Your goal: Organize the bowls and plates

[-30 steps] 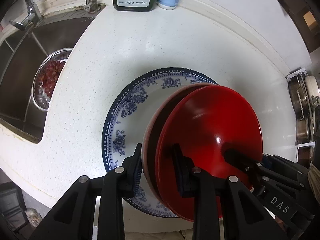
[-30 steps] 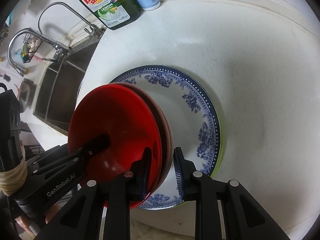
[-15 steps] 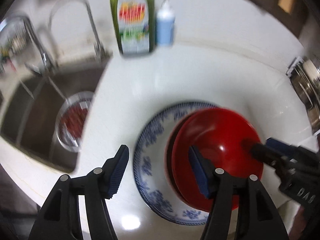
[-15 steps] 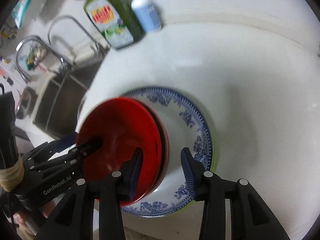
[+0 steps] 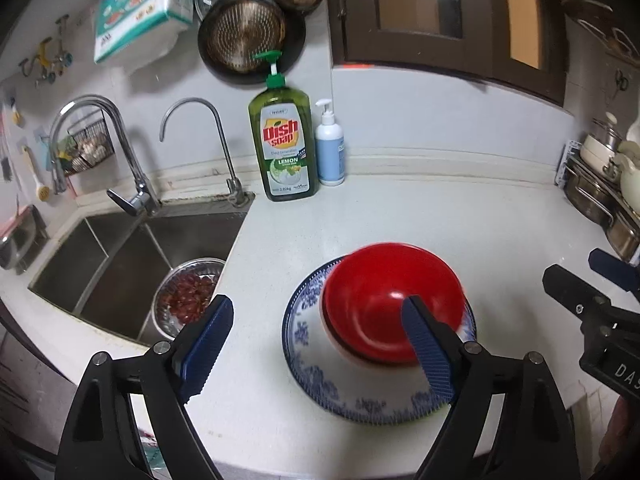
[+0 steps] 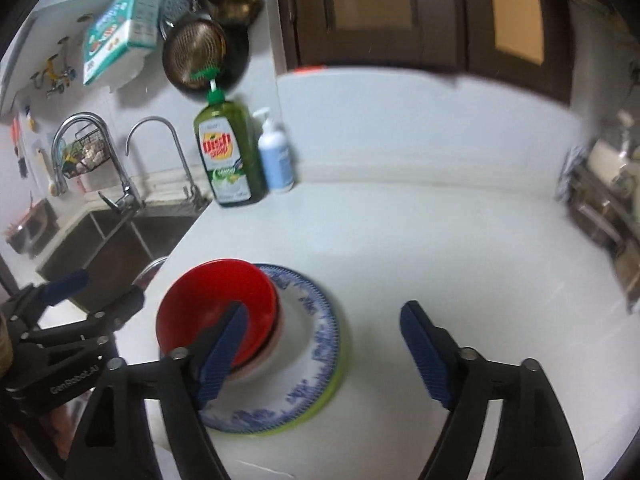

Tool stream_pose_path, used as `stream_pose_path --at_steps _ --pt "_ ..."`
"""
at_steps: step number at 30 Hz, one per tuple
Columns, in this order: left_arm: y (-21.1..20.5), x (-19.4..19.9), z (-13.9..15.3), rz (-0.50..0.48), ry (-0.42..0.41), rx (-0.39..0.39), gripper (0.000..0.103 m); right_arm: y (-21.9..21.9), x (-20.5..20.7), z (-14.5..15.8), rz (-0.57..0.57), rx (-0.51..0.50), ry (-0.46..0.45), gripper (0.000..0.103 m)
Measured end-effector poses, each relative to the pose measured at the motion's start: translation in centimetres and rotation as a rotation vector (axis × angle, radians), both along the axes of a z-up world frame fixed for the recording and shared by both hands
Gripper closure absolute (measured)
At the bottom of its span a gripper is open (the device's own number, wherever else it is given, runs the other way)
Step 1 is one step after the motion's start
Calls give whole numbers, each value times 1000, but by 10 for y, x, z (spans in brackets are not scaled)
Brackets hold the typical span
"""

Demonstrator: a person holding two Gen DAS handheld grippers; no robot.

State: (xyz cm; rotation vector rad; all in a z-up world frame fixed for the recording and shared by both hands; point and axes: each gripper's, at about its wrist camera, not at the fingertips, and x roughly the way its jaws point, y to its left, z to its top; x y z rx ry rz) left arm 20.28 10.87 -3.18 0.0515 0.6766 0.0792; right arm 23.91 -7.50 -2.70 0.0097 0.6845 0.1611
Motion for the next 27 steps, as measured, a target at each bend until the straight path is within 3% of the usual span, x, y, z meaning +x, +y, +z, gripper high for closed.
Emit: stream_pose_path --at_steps 11,27 --pt "-18 -100 18 0 -114 36 4 -19 -102 20 -48 14 -92 17" --pt "-22 -195 31 9 -147 50 1 -23 -209 32 -52 18 -112 16"
